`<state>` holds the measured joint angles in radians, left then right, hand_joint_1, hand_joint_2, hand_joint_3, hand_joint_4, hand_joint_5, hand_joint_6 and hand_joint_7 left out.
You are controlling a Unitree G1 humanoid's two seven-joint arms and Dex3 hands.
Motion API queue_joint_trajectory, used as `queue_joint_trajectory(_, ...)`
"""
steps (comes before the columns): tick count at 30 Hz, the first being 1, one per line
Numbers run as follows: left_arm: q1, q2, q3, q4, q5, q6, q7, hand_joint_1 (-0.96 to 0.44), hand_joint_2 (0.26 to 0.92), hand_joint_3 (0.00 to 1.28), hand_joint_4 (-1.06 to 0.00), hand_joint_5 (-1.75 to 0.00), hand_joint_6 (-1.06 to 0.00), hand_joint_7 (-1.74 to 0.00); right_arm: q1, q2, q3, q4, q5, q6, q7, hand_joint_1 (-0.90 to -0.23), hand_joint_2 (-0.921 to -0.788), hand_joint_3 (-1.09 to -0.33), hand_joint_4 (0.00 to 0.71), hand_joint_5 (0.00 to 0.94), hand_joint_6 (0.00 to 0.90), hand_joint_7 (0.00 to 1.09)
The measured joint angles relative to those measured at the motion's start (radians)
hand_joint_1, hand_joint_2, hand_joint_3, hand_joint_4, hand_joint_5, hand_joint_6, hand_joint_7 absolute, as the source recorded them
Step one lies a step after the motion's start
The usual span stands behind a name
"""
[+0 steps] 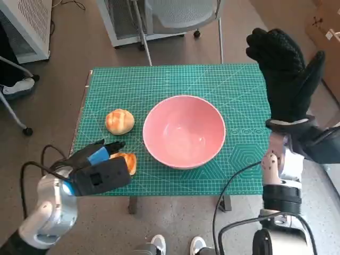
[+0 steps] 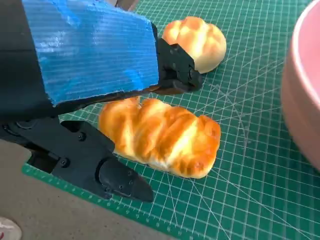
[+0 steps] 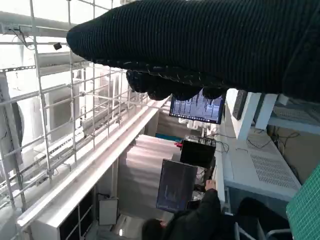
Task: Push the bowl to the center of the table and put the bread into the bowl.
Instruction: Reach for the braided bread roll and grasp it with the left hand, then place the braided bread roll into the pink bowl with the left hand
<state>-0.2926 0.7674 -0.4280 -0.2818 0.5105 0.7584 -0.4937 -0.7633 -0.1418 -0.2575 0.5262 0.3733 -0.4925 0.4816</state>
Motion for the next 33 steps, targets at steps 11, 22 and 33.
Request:
queue_joint_trajectory(11, 0.0, -0.014, -0.014, 0.066, 0.108, -0.11, 0.031, 0.01, 0.902, 0.05, -0.74, -1.08, -0.67, -0.93, 0.01, 0.0, 0.0, -0.019, 0.007, 0.006, -0.001, -0.589, -0.921, -0.595, 0.38, 0.003, 0.431, 0.02)
queue_joint_trajectory(22, 0.063, 0.019, 0.074, -0.06, 0.132, -0.216, -0.021, 0.0, 0.912, 0.03, -0.75, -1.09, -0.69, -1.12, 0.034, 0.004, 0.0, -0.048, 0.016, 0.013, -0.011, -0.604, -0.921, -0.595, 0.391, 0.006, 0.441, 0.02)
queue_joint_trajectory(33, 0.063, 0.052, 0.371, -0.348, -0.017, -0.368, -0.081, 0.0, 0.89, 0.0, -0.84, -0.95, -0.75, -1.08, 0.037, 0.004, 0.001, -0.05, 0.014, 0.014, -0.021, -0.601, -0.921, -0.594, 0.392, 0.004, 0.439, 0.02)
